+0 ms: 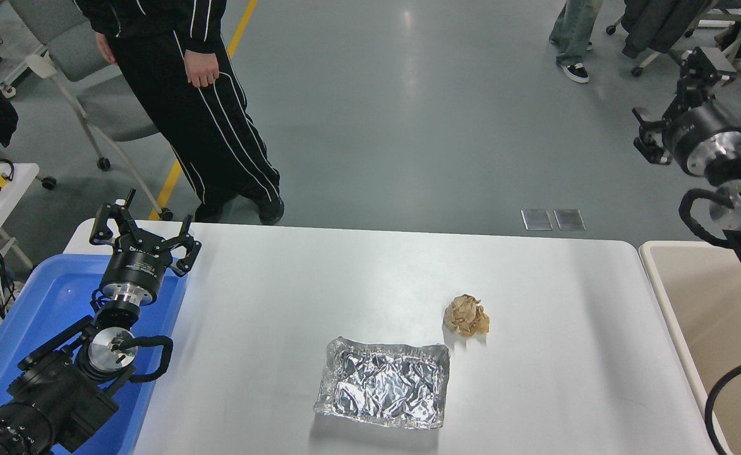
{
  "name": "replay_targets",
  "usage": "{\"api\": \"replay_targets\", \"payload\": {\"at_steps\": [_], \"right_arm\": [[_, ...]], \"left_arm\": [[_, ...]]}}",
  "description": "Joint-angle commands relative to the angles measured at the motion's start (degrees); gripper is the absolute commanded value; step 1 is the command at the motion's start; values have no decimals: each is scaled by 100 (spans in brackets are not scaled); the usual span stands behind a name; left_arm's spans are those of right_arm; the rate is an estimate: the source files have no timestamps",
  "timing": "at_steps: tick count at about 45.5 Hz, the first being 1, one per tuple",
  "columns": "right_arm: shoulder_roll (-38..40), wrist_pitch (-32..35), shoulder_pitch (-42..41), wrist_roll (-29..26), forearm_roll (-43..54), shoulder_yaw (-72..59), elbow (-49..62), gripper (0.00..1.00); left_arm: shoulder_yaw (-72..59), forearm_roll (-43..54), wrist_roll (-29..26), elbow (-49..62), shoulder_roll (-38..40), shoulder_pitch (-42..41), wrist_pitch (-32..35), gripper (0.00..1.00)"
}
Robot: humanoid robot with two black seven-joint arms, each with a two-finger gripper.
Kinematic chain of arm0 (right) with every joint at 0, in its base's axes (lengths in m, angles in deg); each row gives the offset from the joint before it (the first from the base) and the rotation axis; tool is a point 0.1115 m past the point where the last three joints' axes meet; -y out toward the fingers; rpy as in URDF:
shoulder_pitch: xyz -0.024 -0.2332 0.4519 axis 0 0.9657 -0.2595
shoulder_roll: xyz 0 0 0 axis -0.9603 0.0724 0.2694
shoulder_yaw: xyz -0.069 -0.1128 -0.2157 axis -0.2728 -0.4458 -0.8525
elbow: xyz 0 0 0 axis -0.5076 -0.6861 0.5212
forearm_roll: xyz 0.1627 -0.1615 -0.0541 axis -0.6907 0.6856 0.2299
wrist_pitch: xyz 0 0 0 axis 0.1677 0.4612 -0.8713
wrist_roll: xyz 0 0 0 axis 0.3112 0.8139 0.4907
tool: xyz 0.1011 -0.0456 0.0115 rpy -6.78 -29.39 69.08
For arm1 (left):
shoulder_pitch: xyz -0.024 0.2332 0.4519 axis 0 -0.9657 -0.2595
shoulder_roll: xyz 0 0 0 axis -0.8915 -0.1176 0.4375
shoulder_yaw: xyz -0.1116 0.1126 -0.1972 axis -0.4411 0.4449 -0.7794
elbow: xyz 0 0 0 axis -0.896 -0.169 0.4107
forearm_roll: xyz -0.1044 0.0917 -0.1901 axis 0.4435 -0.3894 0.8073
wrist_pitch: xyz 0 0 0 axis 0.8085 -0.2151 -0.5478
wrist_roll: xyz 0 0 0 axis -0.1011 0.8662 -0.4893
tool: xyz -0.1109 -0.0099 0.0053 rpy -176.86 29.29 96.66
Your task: Dispose of the paper cup in the dustbin
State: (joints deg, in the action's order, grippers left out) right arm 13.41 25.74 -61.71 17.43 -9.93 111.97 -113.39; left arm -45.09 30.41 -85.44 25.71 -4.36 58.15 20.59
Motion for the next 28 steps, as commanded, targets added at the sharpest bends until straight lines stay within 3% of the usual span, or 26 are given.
{"api": "replay_targets", "payload": {"at_steps": [1, 28], "right_arm": [[-633, 130, 1017, 124, 21, 1178, -291, 99], [-923, 429, 1563, 132, 30, 1320, -414, 99]], "left_arm": [[0, -1, 1, -1, 2, -1, 0, 100], [0, -1, 1, -1, 2, -1, 0, 100]]}}
